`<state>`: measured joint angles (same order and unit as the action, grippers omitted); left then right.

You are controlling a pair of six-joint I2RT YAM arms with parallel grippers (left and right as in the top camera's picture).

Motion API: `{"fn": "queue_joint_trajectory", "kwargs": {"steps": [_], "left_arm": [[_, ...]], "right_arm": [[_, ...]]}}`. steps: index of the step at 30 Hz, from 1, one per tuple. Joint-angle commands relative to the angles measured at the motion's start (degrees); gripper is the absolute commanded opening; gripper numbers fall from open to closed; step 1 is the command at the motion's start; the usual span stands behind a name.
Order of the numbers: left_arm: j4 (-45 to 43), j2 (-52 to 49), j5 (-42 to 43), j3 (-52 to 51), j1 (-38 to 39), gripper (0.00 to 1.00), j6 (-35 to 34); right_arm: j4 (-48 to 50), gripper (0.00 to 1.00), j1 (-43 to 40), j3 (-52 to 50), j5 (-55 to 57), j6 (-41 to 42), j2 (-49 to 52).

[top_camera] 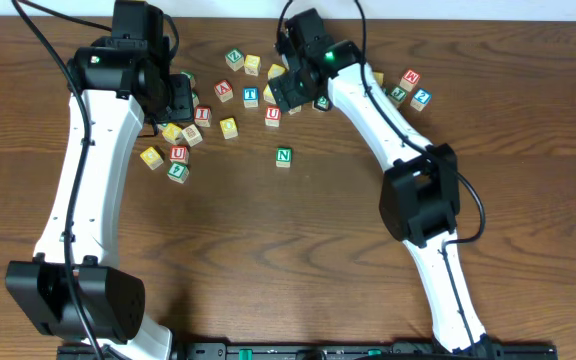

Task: Spell out NEURIPS
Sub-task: 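Grasp the red E block from the right cluster with right gripper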

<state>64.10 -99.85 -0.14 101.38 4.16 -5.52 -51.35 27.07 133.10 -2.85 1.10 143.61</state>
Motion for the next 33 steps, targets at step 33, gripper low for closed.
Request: {"fn": "queue_joint_trajectory", "kwargs": {"steps": [33], "left_arm": [[0.07,0.63,-0.11,0.96,-0.24,0.58,0.55]], "right_arm": [[12.28,0.52,0.74,-10.16,1.4,-2.05,0.11]]}}
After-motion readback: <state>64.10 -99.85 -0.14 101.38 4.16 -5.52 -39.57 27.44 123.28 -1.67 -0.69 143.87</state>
